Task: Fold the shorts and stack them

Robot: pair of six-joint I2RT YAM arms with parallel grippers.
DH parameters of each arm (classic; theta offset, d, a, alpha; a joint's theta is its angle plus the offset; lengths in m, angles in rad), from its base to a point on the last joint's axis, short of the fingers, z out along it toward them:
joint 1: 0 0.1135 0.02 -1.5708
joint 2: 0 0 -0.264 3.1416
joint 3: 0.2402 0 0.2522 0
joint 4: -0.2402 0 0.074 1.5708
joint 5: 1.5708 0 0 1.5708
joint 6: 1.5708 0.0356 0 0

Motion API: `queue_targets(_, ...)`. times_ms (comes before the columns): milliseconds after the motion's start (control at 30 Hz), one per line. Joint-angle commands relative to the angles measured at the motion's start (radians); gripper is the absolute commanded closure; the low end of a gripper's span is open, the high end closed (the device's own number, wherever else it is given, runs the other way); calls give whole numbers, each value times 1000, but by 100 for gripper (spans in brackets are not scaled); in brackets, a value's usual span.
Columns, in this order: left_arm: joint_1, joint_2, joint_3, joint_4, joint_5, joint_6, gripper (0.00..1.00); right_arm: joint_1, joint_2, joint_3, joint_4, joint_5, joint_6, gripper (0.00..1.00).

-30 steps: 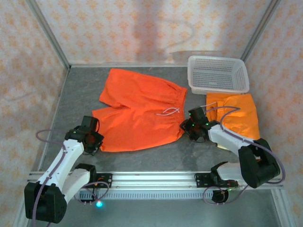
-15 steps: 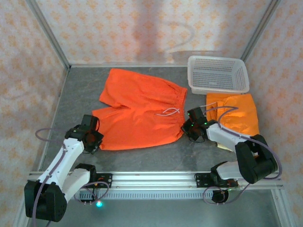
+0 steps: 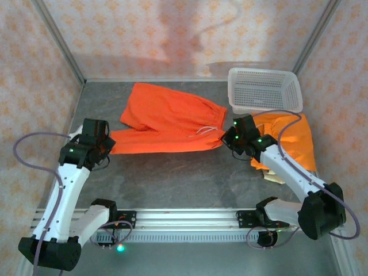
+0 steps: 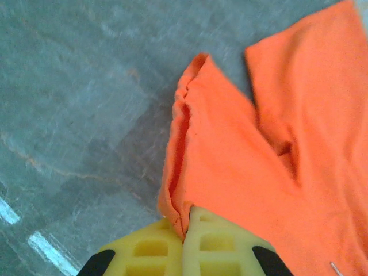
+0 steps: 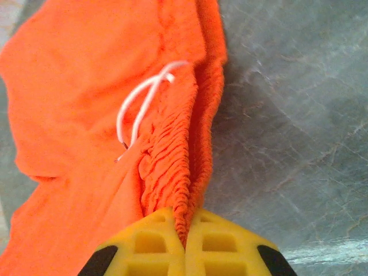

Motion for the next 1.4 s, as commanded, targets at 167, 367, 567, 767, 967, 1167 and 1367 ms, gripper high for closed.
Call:
queue_targets(167, 11, 20, 262, -130, -162, 122, 100, -6, -86, 89, -117, 18, -29, 100)
queue_targets(367, 12, 68, 444, -137, -182, 165, 100, -4, -112, 107, -120, -20, -13, 100)
queue_targets(567, 10, 142, 496, -102, -144, 184, 100, -4, -110, 98, -123, -6, -6, 100)
queue_targets(767, 10, 240, 502, -46, -138, 199, 100, -4, -73, 83, -121, 32, -2, 100)
queue_targets(967, 11, 373, 562, -2, -155, 216, 100, -6, -14, 87, -104, 52, 7, 100)
queue_targets(1167, 10, 537, 684, 17, -166, 221, 100, -15, 41, 106, -81, 80, 11, 99)
queue_targets(1367, 10, 709, 811, 10, -153, 222, 100, -35, 120, 127, -61, 70, 17, 98)
